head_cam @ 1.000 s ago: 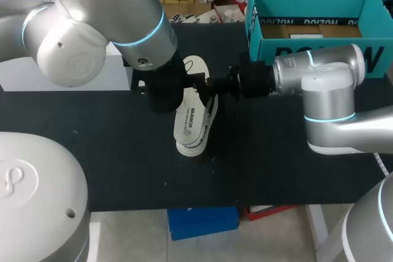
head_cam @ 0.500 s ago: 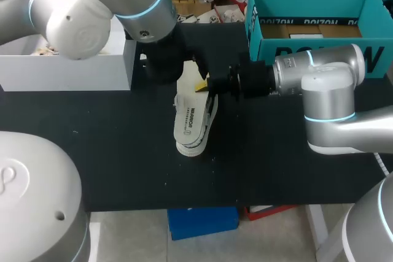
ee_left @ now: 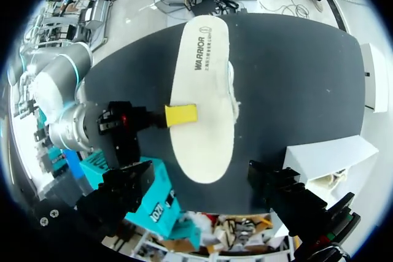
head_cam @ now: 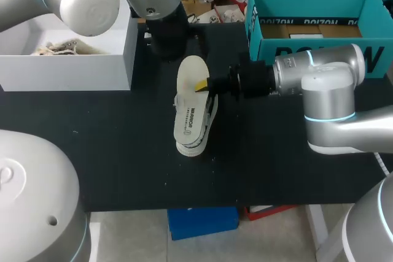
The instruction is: Take the shoe out of the shoebox, open the shoe tongue, remove and reinsert the insole, then place the shoe into the shoebox
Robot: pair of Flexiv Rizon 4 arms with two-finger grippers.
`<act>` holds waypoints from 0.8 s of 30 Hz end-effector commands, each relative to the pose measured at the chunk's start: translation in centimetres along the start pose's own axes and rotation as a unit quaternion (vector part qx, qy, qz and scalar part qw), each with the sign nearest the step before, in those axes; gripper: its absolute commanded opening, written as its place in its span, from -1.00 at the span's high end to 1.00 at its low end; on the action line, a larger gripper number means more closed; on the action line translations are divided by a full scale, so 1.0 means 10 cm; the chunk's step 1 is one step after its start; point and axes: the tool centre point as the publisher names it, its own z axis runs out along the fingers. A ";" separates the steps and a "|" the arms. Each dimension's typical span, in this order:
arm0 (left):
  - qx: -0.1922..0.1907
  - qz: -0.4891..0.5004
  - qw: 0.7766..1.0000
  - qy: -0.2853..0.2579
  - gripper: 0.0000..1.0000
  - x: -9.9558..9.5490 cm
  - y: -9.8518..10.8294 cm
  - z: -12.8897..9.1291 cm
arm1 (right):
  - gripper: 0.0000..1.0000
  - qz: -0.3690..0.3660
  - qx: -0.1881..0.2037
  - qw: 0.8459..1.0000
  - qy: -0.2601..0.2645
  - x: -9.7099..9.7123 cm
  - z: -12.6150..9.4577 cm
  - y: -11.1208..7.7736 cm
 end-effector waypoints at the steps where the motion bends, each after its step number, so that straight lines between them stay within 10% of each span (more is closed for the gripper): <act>1: 0.003 0.003 1.000 0.007 -1.00 -0.05 0.15 0.08 | 1.00 0.000 -0.001 1.000 0.000 0.00 0.01 0.00; 24: 0.001 -0.010 1.000 0.010 -1.00 -0.07 0.32 0.23 | 1.00 0.000 -0.001 1.000 0.000 0.00 0.01 0.00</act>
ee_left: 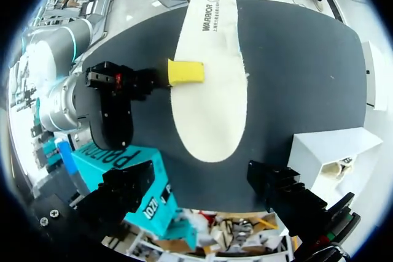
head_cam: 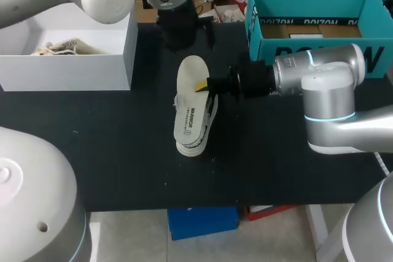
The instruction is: Take the shoe out of the shoebox, open the shoe tongue, remove and reinsert the insole, then place the shoe into the shoebox
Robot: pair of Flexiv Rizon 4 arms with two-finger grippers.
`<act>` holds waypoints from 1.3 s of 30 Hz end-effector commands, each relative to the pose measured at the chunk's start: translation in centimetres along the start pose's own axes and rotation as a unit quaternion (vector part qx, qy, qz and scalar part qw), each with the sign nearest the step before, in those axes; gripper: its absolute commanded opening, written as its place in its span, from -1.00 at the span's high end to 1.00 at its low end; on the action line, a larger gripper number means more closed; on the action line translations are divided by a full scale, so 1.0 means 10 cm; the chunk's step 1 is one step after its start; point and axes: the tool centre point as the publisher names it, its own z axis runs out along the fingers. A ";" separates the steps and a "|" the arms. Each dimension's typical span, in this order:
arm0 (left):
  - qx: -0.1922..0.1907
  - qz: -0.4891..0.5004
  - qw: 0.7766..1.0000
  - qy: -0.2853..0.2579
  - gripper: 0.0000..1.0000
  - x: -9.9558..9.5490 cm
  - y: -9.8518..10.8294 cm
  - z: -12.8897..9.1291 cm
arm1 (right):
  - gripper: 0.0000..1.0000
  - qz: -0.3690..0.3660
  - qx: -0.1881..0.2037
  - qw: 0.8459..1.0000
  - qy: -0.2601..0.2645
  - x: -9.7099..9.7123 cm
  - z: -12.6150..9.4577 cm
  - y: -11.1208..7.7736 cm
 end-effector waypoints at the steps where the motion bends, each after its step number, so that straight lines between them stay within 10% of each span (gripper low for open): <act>1: -0.002 0.002 1.000 -0.001 -1.00 0.01 -0.10 -0.06 | 1.00 0.000 -0.001 1.000 0.000 0.00 0.01 0.00; 39: 0.011 0.011 1.000 0.002 -1.00 0.22 -1.86 -0.46 | 1.00 0.000 -0.001 1.000 0.000 0.00 0.01 0.00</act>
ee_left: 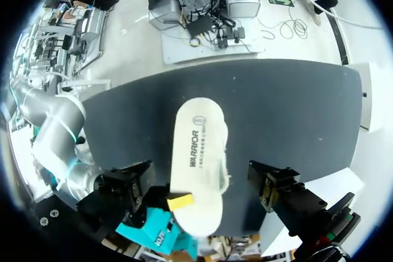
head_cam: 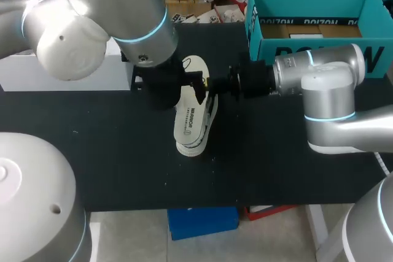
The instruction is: Take the shoe out of the shoebox, open the shoe tongue, remove and reinsert the insole, then place the shoe into the shoebox
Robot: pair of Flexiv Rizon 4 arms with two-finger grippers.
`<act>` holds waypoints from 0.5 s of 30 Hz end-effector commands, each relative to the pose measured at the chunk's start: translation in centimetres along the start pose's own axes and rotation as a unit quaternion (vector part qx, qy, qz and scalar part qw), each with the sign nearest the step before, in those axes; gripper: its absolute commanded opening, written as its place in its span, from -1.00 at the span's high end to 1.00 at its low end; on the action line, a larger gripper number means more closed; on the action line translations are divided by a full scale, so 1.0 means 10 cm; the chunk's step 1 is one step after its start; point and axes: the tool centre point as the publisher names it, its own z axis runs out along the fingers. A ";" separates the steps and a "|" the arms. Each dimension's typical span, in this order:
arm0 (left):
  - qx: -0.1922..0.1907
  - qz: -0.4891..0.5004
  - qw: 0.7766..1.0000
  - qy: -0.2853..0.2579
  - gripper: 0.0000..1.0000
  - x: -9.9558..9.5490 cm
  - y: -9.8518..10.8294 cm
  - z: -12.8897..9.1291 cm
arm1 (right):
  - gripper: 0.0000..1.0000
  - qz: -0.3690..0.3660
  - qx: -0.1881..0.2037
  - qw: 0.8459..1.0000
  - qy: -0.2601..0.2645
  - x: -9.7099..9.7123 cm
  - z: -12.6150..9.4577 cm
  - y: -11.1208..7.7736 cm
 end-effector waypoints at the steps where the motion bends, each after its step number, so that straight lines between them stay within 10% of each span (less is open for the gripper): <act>1: -0.018 0.001 1.000 -0.005 -1.00 0.05 -0.14 -0.03 | 1.00 0.000 -0.001 1.000 0.000 0.00 0.01 0.00; 8: 0.006 0.007 0.999 -0.033 -1.00 0.06 -0.25 0.02 | 1.00 0.000 -0.001 1.000 0.000 0.00 0.01 0.00; 15: 0.038 0.026 0.970 -0.239 -1.00 0.09 -0.25 -0.07 | 1.00 0.000 -0.001 1.000 0.000 0.00 0.01 0.00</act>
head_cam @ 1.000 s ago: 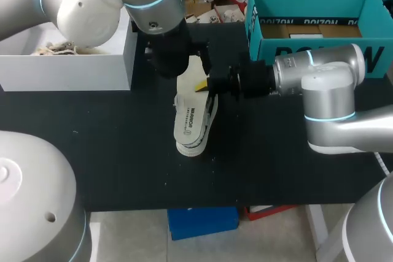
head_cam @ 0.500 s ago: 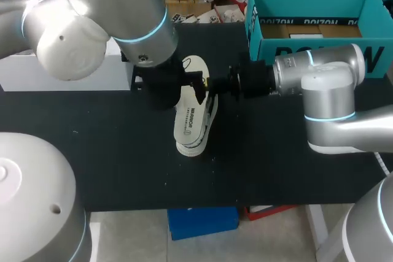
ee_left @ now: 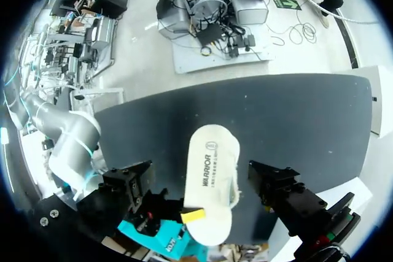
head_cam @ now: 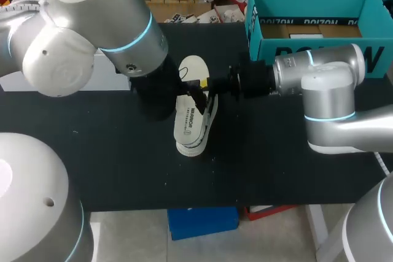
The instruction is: Take the shoe out of the shoebox, open the shoe tongue, remove and reinsert the insole, then place the shoe into the shoebox
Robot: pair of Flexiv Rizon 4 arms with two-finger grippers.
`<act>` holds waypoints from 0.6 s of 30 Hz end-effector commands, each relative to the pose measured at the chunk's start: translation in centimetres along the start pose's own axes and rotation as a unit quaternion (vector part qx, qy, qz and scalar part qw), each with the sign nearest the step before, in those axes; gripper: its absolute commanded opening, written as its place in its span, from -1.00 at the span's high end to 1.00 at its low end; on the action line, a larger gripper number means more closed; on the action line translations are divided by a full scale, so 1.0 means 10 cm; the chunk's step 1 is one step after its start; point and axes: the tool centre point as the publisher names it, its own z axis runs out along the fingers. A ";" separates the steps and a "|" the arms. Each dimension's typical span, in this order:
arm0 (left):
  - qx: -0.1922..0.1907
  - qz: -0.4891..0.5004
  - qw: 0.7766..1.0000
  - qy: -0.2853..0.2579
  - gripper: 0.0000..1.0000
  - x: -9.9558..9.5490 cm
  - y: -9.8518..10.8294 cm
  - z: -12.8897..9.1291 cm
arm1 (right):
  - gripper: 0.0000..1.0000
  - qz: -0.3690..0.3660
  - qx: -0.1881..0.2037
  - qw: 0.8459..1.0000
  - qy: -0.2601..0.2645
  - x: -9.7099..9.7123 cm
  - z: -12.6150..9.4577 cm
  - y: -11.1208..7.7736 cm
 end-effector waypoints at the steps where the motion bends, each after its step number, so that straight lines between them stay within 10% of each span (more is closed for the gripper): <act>1: 0.004 0.022 0.983 -0.180 -1.00 0.21 0.01 -0.02 | 1.00 0.000 -0.001 1.000 0.000 0.00 0.01 0.00; 11: -0.003 0.038 0.924 -0.380 -1.00 0.42 0.01 -0.11 | 1.00 0.000 -0.001 1.000 0.000 0.00 0.01 0.00; 18: -0.006 0.034 0.921 -0.388 -1.00 0.45 0.01 -0.12 | 1.00 0.000 -0.001 1.000 0.000 0.00 0.01 0.00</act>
